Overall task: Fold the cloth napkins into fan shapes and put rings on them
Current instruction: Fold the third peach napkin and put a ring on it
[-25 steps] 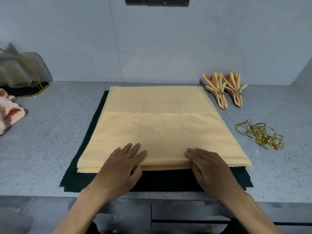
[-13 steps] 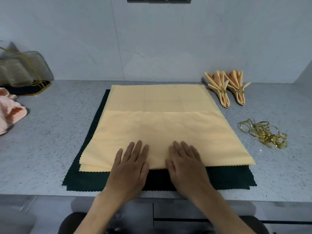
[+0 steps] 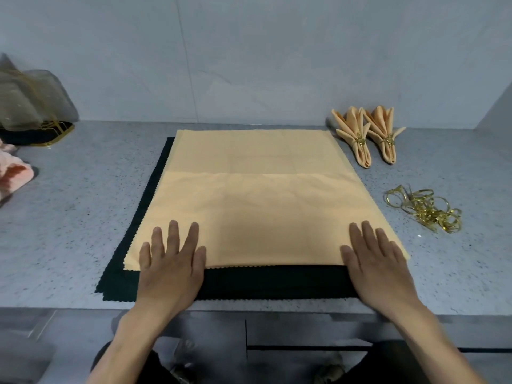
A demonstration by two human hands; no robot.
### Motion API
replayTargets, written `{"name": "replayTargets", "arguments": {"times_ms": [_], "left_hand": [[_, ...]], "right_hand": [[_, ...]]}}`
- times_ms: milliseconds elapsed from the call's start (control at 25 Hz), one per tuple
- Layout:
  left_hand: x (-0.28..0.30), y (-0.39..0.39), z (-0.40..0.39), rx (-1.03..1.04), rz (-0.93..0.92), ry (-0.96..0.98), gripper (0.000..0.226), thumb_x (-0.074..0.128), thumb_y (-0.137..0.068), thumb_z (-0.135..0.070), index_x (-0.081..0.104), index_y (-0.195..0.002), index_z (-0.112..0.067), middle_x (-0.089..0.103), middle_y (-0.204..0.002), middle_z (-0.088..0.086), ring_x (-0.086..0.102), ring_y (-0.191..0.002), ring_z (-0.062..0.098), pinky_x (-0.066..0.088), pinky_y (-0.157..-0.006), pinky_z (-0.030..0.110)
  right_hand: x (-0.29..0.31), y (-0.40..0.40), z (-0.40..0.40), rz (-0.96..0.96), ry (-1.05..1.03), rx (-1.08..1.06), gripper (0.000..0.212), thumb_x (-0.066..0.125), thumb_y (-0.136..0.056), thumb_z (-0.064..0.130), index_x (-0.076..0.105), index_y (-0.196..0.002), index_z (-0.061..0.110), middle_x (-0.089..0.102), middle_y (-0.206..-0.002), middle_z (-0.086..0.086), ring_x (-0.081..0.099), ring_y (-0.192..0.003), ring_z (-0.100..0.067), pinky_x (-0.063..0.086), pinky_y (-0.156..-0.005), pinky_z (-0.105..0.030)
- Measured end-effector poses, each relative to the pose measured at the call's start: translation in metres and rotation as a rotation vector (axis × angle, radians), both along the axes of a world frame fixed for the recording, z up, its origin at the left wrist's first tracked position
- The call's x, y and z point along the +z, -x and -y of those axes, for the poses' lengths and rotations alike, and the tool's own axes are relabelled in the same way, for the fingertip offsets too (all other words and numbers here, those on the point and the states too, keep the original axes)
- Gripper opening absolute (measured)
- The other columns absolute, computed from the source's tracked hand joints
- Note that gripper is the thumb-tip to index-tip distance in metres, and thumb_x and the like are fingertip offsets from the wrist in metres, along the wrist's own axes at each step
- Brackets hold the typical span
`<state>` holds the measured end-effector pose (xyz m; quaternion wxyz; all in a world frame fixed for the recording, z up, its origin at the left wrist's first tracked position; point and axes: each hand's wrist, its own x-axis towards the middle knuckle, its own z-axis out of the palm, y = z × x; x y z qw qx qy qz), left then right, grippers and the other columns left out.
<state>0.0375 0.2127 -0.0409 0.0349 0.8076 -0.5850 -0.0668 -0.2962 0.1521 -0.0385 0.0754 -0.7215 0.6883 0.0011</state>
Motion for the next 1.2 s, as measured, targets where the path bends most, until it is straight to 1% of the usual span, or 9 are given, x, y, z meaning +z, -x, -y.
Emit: {"name": "replayTargets", "arguments": {"times_ms": [120, 240, 400, 520, 640, 760, 880, 1080, 1200], "left_hand": [[-0.002, -0.001, -0.003, 0.036, 0.008, 0.022, 0.061, 0.005, -0.100, -0.051, -0.017, -0.154, -0.033, -0.018, -0.163, 0.009, -0.020, -0.148, 0.034, -0.008, -0.121, 0.046], [-0.004, -0.001, -0.003, 0.042, 0.048, 0.040, 0.062, 0.003, -0.099, -0.052, -0.018, -0.153, -0.030, -0.016, -0.163, 0.012, -0.018, -0.148, 0.037, -0.006, -0.121, 0.048], [-0.005, 0.001, -0.001, 0.014, 0.058, 0.073, 0.083, -0.027, -0.077, -0.061, -0.016, -0.154, -0.030, -0.013, -0.163, 0.013, -0.015, -0.148, 0.038, -0.005, -0.121, 0.048], [0.002, -0.005, -0.006, -0.010, 0.090, -0.009, 0.099, -0.040, -0.066, -0.067, -0.013, -0.154, -0.033, -0.010, -0.164, 0.011, -0.011, -0.150, 0.036, -0.002, -0.121, 0.047], [0.024, -0.019, 0.019, 0.009, 0.154, -0.008, 0.066, 0.001, -0.092, -0.066, 0.027, -0.144, -0.035, 0.030, -0.149, 0.003, 0.029, -0.137, 0.030, 0.025, -0.111, 0.046], [0.033, -0.046, 0.084, -0.157, 0.128, 0.138, 0.028, 0.031, -0.099, -0.036, 0.048, -0.118, -0.026, 0.047, -0.125, -0.004, 0.041, -0.121, 0.022, 0.032, -0.103, 0.042], [0.036, -0.076, 0.146, -0.303, -0.050, -0.062, 0.041, 0.035, -0.094, -0.024, 0.042, -0.134, -0.026, 0.040, -0.141, -0.006, 0.032, -0.136, 0.022, 0.021, -0.114, 0.051], [0.057, -0.107, 0.194, -0.172, -0.015, -0.151, 0.061, 0.057, -0.080, -0.036, 0.043, -0.139, -0.026, 0.048, -0.132, -0.004, 0.045, -0.124, 0.021, 0.030, -0.107, 0.042], [0.054, -0.126, 0.198, -0.053, -0.323, -0.138, 0.038, 0.070, -0.075, -0.035, 0.063, -0.107, -0.016, 0.063, -0.112, -0.001, 0.060, -0.102, 0.018, 0.047, -0.084, 0.030]], "right_hand": [[0.004, 0.009, -0.003, -0.054, -0.016, -0.052, 0.070, -0.008, -0.094, 0.052, -0.006, -0.157, 0.024, -0.010, -0.165, -0.003, -0.008, -0.152, -0.023, 0.000, -0.123, -0.041], [0.019, -0.025, -0.003, -0.105, 0.168, 0.008, 0.069, -0.007, -0.095, 0.045, 0.011, -0.155, 0.016, 0.005, -0.165, -0.009, -0.001, -0.152, -0.027, 0.004, -0.123, -0.043], [0.026, -0.134, 0.001, 0.196, 0.127, 0.380, 0.062, 0.009, -0.104, 0.046, -0.007, -0.157, 0.018, -0.019, -0.162, 0.001, -0.017, -0.150, -0.016, -0.010, -0.119, -0.030], [0.008, -0.188, 0.006, 0.185, 0.089, 0.513, 0.066, 0.001, -0.100, 0.051, -0.008, -0.156, 0.018, -0.018, -0.163, 0.001, -0.016, -0.150, -0.015, -0.013, -0.119, -0.031], [-0.009, -0.191, 0.013, 0.128, 0.123, 0.523, 0.078, -0.011, -0.088, 0.054, -0.005, -0.157, 0.017, -0.014, -0.163, 0.000, -0.011, -0.151, -0.017, -0.012, -0.120, -0.032], [-0.011, -0.191, 0.010, 0.092, 0.146, 0.488, 0.071, 0.003, -0.099, 0.051, 0.032, -0.153, 0.013, 0.025, -0.161, -0.007, 0.026, -0.148, -0.024, 0.007, -0.114, -0.036], [-0.014, -0.194, 0.011, 0.090, 0.143, 0.464, 0.065, 0.012, -0.103, 0.047, 0.053, -0.140, 0.012, 0.050, -0.146, -0.007, 0.049, -0.134, -0.023, 0.022, -0.107, -0.037], [-0.007, -0.192, 0.011, 0.144, 0.158, 0.459, 0.073, 0.000, -0.099, 0.051, 0.032, -0.152, 0.013, 0.025, -0.160, -0.005, 0.025, -0.148, -0.022, 0.006, -0.113, -0.037], [-0.011, -0.193, 0.009, 0.121, 0.087, 0.449, 0.066, 0.011, -0.103, 0.047, 0.051, -0.142, 0.012, 0.048, -0.148, -0.007, 0.047, -0.136, -0.024, 0.020, -0.108, -0.039]]}}
